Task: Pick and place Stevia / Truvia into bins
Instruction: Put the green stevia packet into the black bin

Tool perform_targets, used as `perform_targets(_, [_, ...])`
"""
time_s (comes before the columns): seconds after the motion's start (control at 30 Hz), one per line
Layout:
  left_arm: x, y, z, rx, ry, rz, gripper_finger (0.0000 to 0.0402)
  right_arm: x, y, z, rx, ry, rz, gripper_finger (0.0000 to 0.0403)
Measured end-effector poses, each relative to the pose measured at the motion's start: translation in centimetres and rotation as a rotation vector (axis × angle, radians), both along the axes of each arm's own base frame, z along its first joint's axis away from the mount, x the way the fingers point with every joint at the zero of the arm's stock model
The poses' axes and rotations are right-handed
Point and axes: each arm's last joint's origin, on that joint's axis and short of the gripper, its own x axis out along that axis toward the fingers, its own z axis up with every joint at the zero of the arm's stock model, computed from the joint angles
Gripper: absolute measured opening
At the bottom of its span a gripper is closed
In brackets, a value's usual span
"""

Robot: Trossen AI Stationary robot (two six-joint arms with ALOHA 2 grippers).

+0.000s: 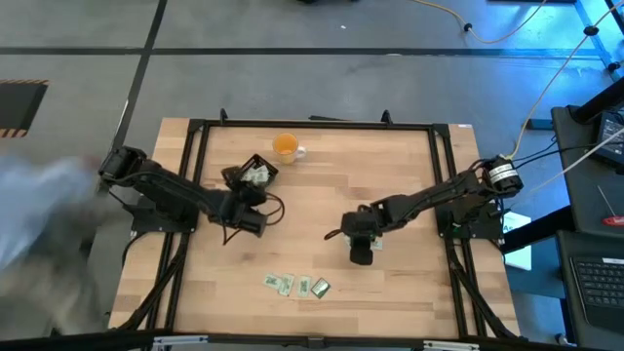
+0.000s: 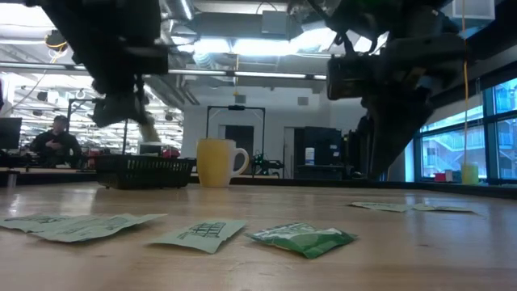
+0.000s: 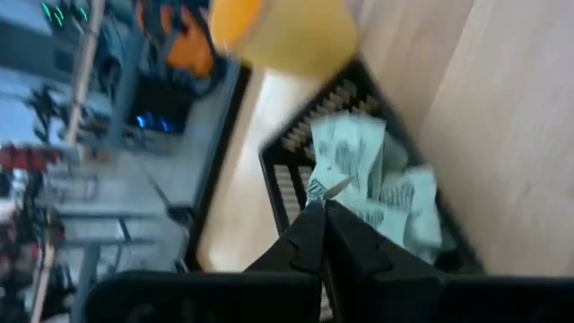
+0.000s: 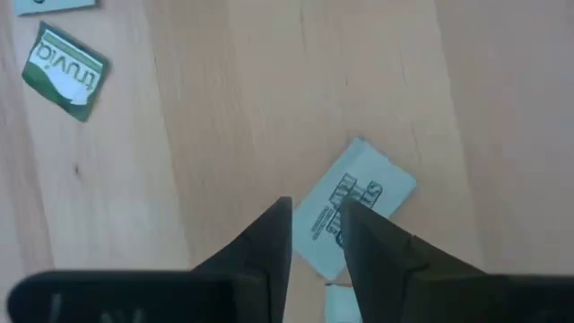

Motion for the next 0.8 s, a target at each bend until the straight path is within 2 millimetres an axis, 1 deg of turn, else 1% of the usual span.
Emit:
perform_targets(0.17, [-0.8,1.1,-1.5,-0.040,0.028,0.074,0.0003,-0.4,1.0,-0.1,0.004,0.021,-0.006,0.0100])
perform_targets(0.27, [-1.1,1.6,-2.0,-0.043,0.029,0.102,0.0004,-0.8,1.7,-0.2,-0.058,0.028,0.000,0.0100])
perform_targets(0.4, [-1.2,2.1,-2.2,-0.087,0.019,0.147,0.0012,-1.9,2.2,-0.5,-0.124,0.107,-0.033,0.0100])
perform_targets(0.53, [-1.2,2.4,-2.3,-0.165,0.029,0.178,0.0032,-2.9,2.5,-0.6,-0.181,0.178,-0.071,0.0100])
perform_targets(0.67, [-1.1,2.6,-2.3,-0.171,0.024,0.190,0.0059,-3.3,2.5,-1.0,-0.204,0.197,-0.092,0.0100])
perform_targets(0.8, [-1.0,2.7,-2.4,-0.172,0.013,0.194,0.0071,-3.8,2.3,-1.8,-0.217,0.222,-0.095,0.0100])
